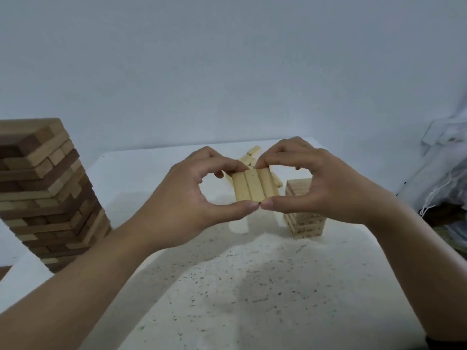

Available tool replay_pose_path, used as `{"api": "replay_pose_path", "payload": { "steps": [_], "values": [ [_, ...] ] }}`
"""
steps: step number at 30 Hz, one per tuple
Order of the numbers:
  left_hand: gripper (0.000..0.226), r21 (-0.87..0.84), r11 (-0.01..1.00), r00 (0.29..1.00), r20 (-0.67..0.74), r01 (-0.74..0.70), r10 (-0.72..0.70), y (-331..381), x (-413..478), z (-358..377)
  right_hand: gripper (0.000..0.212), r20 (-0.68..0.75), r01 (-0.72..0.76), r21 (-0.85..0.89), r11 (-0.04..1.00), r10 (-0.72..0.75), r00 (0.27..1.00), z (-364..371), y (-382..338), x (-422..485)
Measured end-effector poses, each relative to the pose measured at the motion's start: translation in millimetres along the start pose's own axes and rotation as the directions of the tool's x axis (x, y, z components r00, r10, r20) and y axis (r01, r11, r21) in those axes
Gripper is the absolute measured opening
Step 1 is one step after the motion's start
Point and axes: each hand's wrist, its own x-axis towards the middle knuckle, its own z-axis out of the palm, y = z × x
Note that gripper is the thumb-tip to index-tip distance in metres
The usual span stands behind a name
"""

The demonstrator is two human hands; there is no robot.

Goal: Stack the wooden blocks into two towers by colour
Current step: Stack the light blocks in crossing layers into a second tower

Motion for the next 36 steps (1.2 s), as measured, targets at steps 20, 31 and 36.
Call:
{"api": "replay_pose_path", "payload": {
  "steps": [20, 31, 36],
  "values": [
    [0.065, -0.048, 0.994, 0.993, 0.061, 0.102, -0.098, 22, 67, 87, 0.044, -0.003, -0.12, 0.142, 0.983, 0.121, 0.993, -47, 95, -30],
    [0.066, -0.053, 0.99, 0.99, 0.068, 0.128, -0.124, 17, 64, 89, 0.047, 0.021, -0.143, 0.133, 0.981, 0.142, 0.99, -40, 100, -30],
    [0.068, -0.055, 0.99, 0.99, 0.07, 0.13, -0.126, 16, 63, 90, 0.047, 0.015, -0.143, 0.157, 0.977, 0.142, 0.99, -38, 101, -31]
  ]
}}
